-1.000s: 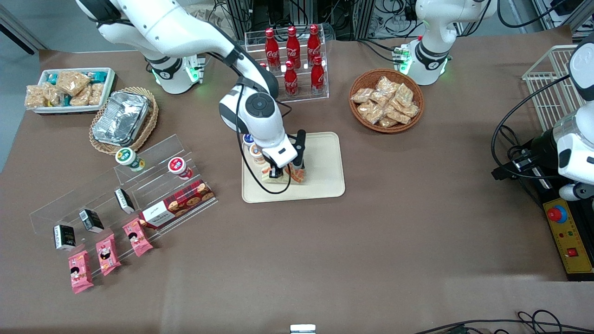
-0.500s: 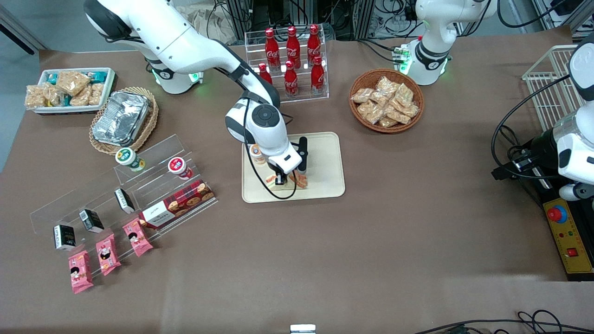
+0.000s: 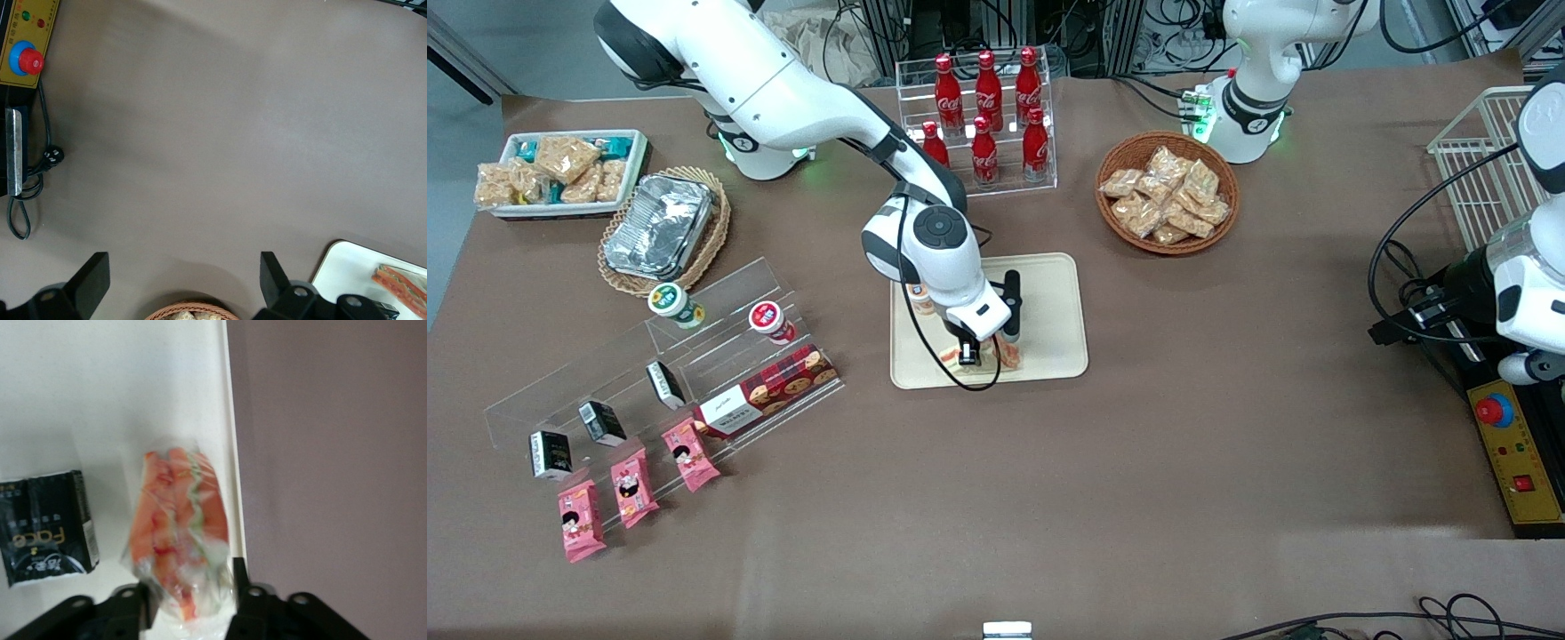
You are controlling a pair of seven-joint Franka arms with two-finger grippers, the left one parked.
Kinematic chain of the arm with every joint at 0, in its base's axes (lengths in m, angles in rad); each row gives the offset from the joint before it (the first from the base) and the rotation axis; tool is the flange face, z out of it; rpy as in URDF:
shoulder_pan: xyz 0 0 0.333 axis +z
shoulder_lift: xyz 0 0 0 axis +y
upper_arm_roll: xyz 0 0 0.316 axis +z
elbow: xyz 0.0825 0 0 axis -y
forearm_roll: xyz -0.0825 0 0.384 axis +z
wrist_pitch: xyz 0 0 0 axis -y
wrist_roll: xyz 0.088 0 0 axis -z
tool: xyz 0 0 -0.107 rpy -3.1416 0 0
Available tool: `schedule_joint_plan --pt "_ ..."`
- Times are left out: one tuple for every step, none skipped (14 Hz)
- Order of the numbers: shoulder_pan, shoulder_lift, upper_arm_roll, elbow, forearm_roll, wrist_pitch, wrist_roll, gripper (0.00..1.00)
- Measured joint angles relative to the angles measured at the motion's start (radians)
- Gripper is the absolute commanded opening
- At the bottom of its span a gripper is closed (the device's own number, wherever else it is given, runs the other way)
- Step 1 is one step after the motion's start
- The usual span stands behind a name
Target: Place sandwich on tray
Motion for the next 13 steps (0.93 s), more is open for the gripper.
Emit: schedule_joint_plan --pt "-0.002 -0.002 0.000 0.006 0.000 -0.022 0.000 1.00" --pt "-0.003 -0.007 0.000 0.014 0.003 -0.052 0.001 0.99" --pt "-0.004 -0.018 -0.001 0.020 0.014 -0.085 0.002 1.00" --pt "-0.004 -0.035 -0.001 0.025 0.035 -0.129 0.002 0.99" --pt "-0.006 -0.060 -0.003 0.031 0.064 -0.185 0.003 1.00" --pt "-0.008 -0.093 -0.009 0.037 0.105 -0.250 0.008 1.00" --pt "-0.018 -0.132 -0.016 0.040 0.147 -0.317 0.017 0.99" --pt "-0.039 -0.174 -0.021 0.043 0.176 -0.379 0.020 1.00" --pt "-0.066 -0.216 -0.022 0.045 0.189 -0.433 0.024 0.99" --pt "-0.097 -0.258 -0.023 0.046 0.194 -0.483 0.043 1.00" --pt "-0.129 -0.300 -0.025 0.047 0.195 -0.527 0.083 1.00" --pt "-0.164 -0.343 -0.025 0.047 0.195 -0.564 0.138 1.00" --pt "-0.203 -0.382 -0.026 0.047 0.195 -0.587 0.194 1.00"
